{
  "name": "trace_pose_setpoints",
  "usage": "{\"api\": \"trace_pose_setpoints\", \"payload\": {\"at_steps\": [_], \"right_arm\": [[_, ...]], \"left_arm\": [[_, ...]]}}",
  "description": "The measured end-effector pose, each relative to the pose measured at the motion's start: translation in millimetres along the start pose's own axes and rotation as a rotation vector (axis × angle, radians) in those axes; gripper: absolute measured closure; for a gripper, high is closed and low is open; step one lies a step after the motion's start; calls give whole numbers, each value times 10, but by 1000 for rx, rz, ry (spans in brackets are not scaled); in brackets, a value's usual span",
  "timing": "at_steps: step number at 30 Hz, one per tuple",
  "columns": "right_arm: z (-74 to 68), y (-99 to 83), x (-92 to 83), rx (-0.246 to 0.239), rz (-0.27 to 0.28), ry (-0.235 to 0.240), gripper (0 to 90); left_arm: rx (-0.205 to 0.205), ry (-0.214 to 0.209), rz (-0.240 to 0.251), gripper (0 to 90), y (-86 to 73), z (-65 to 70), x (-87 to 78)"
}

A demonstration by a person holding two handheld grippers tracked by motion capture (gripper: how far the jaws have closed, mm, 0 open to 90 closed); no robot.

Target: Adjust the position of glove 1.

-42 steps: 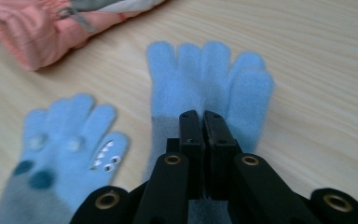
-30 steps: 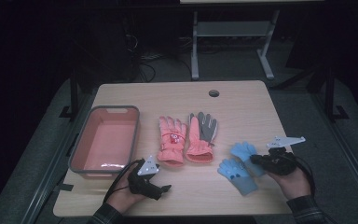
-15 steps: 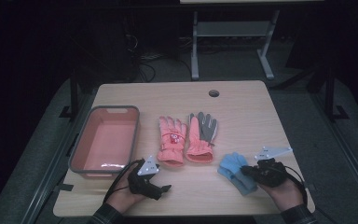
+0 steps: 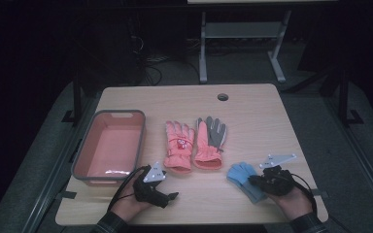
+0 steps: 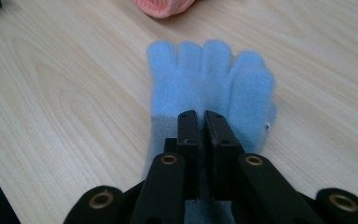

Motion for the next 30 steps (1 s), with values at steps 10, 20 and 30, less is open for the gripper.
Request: {"api": "trace_pose_setpoints", "payload": {"at_steps": [10, 20, 30], "right_arm": [[85, 46, -149, -3, 57, -8, 678], [409, -254, -146, -30, -34, -59, 898], [262, -275, -54, -89, -80, 3, 899]], "left_arm": [[-2, -1, 0, 116, 0, 2, 1], [-10, -1, 4, 116, 2, 8, 3], [-13, -1, 5, 116, 2, 11, 3]]}}
Point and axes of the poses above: each handheld gripper's, and its own axes: x roughly forward along the jaws, y roughly out of its top, z roughly to its right, the point moved 8 cm from there along x, roughly forward along the jaws, and after that the axes turned 5 degrees about x, right-handed, at the moved point
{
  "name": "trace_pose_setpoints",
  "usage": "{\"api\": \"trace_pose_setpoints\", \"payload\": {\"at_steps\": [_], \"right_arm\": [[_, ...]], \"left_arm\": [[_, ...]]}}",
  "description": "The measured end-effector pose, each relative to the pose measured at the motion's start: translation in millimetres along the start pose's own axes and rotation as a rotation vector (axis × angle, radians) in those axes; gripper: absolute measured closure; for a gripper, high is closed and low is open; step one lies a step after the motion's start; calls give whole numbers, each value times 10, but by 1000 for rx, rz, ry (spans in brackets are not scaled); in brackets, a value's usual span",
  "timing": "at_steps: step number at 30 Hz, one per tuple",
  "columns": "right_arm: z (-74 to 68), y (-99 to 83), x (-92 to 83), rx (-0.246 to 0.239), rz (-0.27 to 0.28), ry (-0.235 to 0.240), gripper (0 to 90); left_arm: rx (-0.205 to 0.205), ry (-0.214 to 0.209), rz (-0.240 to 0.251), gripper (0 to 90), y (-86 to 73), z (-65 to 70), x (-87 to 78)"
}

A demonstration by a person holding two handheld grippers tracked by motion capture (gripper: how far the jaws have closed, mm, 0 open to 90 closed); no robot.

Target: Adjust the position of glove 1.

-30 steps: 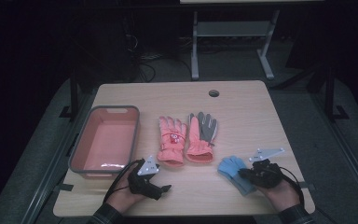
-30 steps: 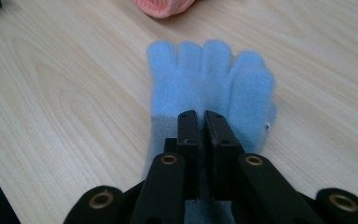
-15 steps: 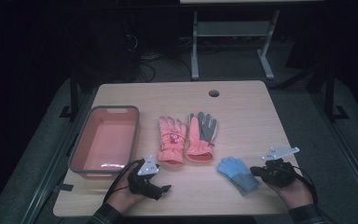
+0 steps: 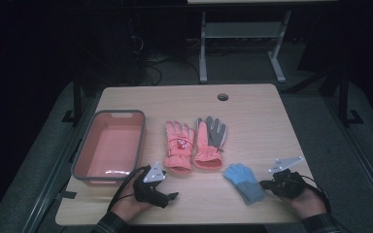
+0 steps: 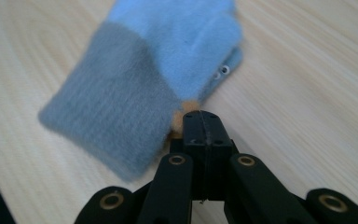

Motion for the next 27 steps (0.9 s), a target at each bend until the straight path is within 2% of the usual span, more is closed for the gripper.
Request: {"api": "trace_pose_setpoints", "payload": {"at_steps": [5, 8, 9, 12, 13, 19, 25, 27], "right_arm": [[-179, 62, 69, -74, 3, 62, 899], [-264, 102, 111, -102, 7, 93, 899], [-313, 125, 131, -122, 10, 115, 899], [-363, 151, 147, -139, 18, 138, 899], [-432, 186, 174, -154, 24, 163, 899], [-600, 253, 263, -207, 11, 207, 899], [-703, 326, 332, -254, 15, 240, 899], [-796, 376, 378, -269, 15, 266, 899]], "left_arm": [[6, 0, -4, 116, -3, -5, -3], [13, 2, -4, 116, -2, -10, -3], [10, 1, -4, 116, -2, -8, -3], [10, 1, -4, 116, -2, -8, -3], [10, 1, -4, 116, -2, -8, -3], [11, 0, -10, 116, -5, -8, -7], [8, 2, -10, 116, -1, -7, -5], [8, 3, -9, 116, 0, -9, -3]]}}
Point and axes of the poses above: each handheld gripper's, and its own axes: x roughly forward along the jaws, y roughly out of its top, z roughly to its right, the point moved 8 cm from there along x, roughly forward along the jaws, and after that the axes turned 5 degrees about x, right-handed, at the moved point
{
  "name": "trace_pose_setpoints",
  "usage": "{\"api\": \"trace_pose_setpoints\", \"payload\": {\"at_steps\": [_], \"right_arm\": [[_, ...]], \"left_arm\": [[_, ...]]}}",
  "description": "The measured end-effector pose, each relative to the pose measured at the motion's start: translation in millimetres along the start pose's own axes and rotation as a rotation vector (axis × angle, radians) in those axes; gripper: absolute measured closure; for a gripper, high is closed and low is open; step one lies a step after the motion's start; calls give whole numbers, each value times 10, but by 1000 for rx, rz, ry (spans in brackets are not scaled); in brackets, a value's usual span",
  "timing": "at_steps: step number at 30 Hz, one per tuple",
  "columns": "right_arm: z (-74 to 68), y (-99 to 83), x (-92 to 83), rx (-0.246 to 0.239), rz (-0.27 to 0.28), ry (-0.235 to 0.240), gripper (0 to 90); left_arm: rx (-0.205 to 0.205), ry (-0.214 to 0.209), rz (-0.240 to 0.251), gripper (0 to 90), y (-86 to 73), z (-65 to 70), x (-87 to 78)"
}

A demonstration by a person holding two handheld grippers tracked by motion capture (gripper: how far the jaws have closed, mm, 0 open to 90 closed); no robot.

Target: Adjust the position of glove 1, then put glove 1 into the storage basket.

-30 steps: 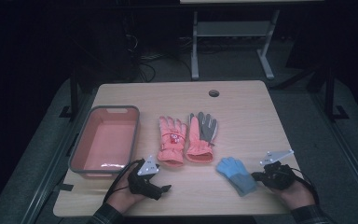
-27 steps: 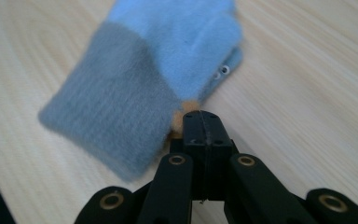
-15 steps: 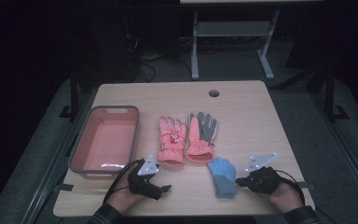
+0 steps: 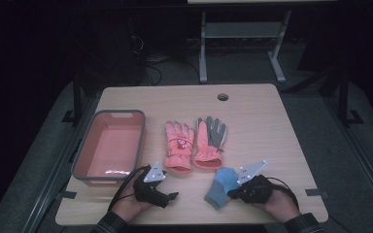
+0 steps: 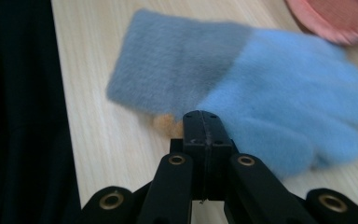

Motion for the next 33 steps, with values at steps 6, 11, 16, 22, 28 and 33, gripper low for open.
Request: {"api": "trace_pose_setpoints", "payload": {"at_steps": [6, 11, 16, 22, 28, 33], "right_arm": [[-31, 93, 104, -54, -5, 14, 899], [-73, 194, 196, -58, 0, 45, 899], [-86, 233, 183, -77, 12, 39, 894], [-7, 220, 15, -41, 69, 4, 748], [201, 162, -200, 53, 151, -81, 486], [371, 110, -277, 105, 178, -154, 363]], "left_arm": [[2, 0, -1, 117, -1, -2, -2], [-3, 1, 1, 117, -1, 1, -2], [-2, 1, 0, 117, -1, 1, -2], [1, 0, 0, 112, 0, 4, 1], [-13, -16, -23, 118, 23, 22, -6], [-27, -24, -11, 118, 96, 33, -51]]}}
Point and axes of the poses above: each handheld gripper's, and its own axes: x roughly forward along the jaws, y roughly out of its top, z roughly to its right, the point moved 8 cm from there along x, roughly forward along the jaws, and after that the axes turned 5 degrees about x, right-handed, at the moved point
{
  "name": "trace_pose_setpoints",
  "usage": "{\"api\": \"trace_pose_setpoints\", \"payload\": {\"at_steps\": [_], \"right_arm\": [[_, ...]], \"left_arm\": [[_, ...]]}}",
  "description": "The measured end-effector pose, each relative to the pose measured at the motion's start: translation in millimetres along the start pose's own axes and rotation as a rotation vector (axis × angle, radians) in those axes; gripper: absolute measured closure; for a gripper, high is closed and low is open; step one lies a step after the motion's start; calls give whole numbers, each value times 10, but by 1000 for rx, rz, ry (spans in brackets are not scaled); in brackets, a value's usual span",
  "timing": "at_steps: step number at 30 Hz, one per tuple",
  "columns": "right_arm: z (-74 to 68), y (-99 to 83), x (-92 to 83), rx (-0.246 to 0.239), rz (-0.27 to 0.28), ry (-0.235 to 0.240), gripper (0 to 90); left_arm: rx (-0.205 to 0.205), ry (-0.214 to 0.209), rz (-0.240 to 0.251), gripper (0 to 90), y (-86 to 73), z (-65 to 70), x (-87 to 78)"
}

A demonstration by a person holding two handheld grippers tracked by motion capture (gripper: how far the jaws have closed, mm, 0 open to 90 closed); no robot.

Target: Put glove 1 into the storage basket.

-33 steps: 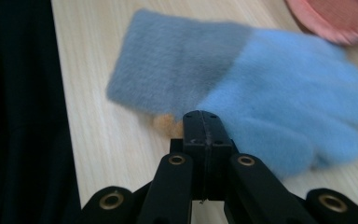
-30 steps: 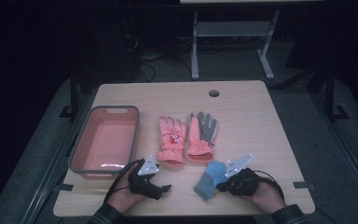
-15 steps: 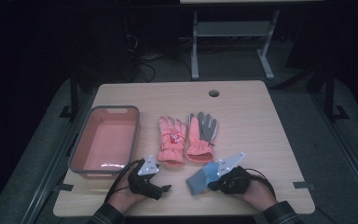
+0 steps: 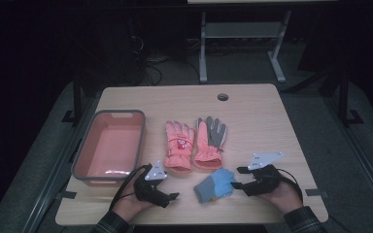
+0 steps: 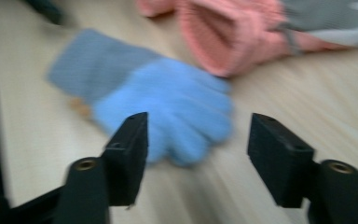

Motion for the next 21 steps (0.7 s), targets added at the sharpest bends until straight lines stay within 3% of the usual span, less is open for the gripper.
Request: {"api": "trace_pose_setpoints", "payload": {"at_steps": [5, 12, 15, 21], "right_arm": [[243, -58, -45, 67, 17, -99, 226], [602, -218, -112, 157, 20, -244, 151], [699, -271, -142, 197, 36, -269, 138], [814, -354, -134, 196, 31, -320, 122]], "left_arm": [[4, -13, -6, 119, 90, 44, -24], [31, -57, -21, 119, 220, 103, -8], [48, -65, -25, 120, 281, 130, 5], [64, -100, -25, 122, 435, 216, 66]]}}
Point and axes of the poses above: each handheld gripper's, and its own axes: x roughly forward along the jaws, y roughly out of its top, z roughly to its right, the point moved 8 cm from there along x, roughly forward along the jaws, and after that the axes turned 5 degrees about x, right-handed, at the moved point
